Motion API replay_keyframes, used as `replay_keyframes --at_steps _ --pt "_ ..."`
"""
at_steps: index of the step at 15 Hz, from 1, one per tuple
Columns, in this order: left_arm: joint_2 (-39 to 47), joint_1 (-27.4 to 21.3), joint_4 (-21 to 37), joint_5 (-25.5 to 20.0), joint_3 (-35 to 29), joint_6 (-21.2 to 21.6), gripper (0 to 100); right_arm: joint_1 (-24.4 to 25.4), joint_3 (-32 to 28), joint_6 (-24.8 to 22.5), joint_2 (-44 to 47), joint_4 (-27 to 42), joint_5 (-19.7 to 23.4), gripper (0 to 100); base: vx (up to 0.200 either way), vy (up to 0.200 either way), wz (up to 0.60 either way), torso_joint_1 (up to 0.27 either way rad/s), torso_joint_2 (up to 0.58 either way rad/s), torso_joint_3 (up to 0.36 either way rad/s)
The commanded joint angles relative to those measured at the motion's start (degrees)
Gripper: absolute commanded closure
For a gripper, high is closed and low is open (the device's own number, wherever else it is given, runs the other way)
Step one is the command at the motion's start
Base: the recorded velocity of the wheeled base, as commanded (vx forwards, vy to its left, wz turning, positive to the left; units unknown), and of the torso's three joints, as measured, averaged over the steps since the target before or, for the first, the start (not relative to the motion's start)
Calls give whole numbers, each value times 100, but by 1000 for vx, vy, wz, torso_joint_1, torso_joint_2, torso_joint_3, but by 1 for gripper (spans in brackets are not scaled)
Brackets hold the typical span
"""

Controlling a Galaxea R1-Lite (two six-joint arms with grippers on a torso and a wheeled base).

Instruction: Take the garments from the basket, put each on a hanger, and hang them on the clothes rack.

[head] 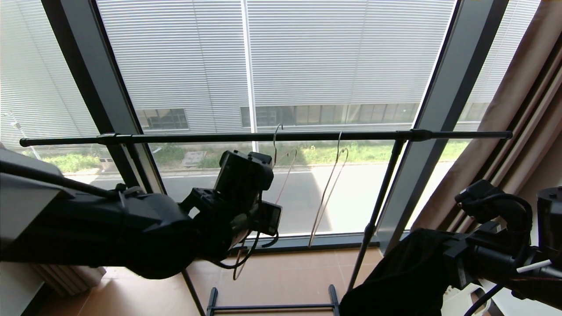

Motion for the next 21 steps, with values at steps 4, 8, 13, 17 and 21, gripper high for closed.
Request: replay_keyframes --at_steps 4,8,13,17,21 --pt "-1421 -6 -661 -456 1962 222 100 100 1 0 -23 -4 0 100 0 0 0 0 0 0" --pt "-1993 -6 -1188 -623 2973 248 100 399 -17 0 -67 -4 -8 100 0 0 0 0 0 0" --pt "-1975 20 -2269 -772 3773 248 100 460 -17 0 -59 -4 -8 100 0 0 0 0 0 0" --pt "-1940 55 -2577 -772 3966 503 100 540 -447 -70 117 49 -26 100 0 0 0 0 0 0" --pt "-2019 143 -3060 -772 4414 635 100 548 -553 -360 478 -12 -123 100 0 0 0 0 0 0"
